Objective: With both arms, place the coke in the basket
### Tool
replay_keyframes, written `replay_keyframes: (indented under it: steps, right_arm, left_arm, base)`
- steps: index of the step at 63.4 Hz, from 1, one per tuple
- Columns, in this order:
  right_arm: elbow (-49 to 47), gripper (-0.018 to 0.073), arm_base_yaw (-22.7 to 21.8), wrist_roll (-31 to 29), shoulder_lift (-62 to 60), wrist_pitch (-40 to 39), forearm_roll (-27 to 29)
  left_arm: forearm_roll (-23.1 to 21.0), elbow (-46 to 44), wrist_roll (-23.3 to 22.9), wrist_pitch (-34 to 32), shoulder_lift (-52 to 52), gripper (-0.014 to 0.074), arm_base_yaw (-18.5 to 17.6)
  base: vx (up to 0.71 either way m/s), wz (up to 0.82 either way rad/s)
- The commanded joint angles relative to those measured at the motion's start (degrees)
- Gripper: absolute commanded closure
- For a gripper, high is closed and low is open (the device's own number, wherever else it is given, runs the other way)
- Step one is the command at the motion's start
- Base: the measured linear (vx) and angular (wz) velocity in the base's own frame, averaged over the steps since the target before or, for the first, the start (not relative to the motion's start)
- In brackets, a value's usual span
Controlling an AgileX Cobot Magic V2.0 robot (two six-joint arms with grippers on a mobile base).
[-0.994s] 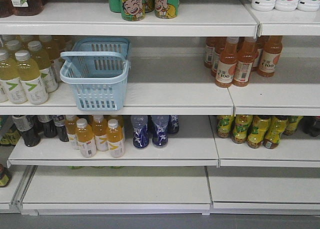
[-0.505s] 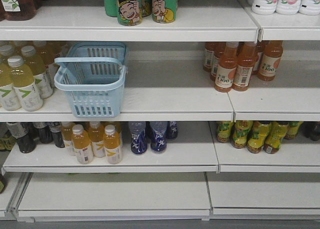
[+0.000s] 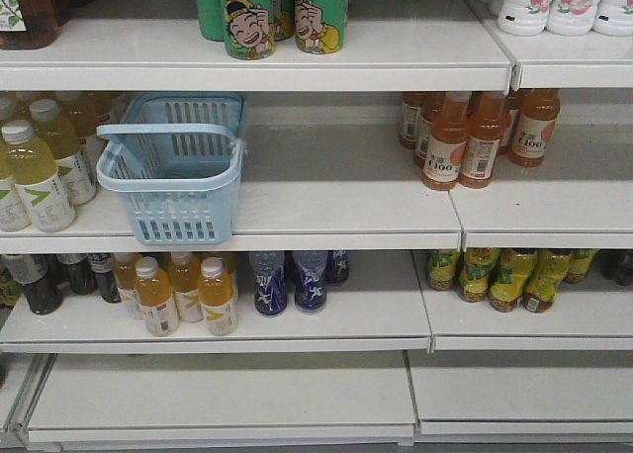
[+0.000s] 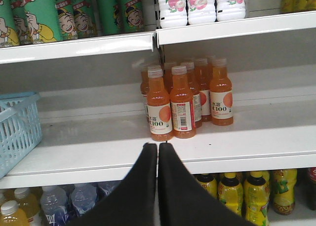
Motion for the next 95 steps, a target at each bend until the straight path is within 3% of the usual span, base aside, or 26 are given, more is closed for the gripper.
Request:
replay_keyframes:
  steps: [1,70,75,81,85,90,95]
  right_arm:
    - [0.8,0.0564,-0.1,-0.7,-1.0,-4.3,-0.2]
    - [0.8,0.0564,-0.1,-0.7,-1.0,-4.3,-0.2]
    - [0.8,0.0564,-0.1,-0.7,-1.0,-4.3,-0.2]
    - [0.8,0.0564,-0.1,-0.7,-1.0,-4.3,-0.2]
    - [0.8,0.0564,-0.1,-0.7,-1.0,-4.3,-0.2]
    - [0.8,0.0564,-0.1,-0.7,-1.0,-4.3,-0.2]
    - [0.8,0.0564,-0.1,-0.7,-1.0,-4.3,-0.2]
  left_arm:
    - [-0.1,0.3,-0.1,-3.4,-1.1,0.0603,0.1]
    - [-1.0,0.3,-0.7,-5.0,-1.1,0.0603,0.1]
    - [-7.6,0.3,-4.5,-8.5,-1.1,0.0603,0.0]
    - [-23.3,0.3,-14.4,-13.2,-1.1,0.0603,0.0]
    - [-31.3,0.3,-18.2,-15.0,-1.1,0.0603,0.0]
    - [-38.4,0.3,-18.6,-15.7,-1.1,0.0603,0.0]
    - [-42.1,0.3,-18.6,-17.9,-1.1,0.0603,0.0]
  base:
    - [0.04,-0.01]
    - [0.01,0.00]
    - [0.00,0.00]
    - [0.00,0.00]
    - [0.00,0.00]
    - [0.00,0.00]
    - [0.00,0.00]
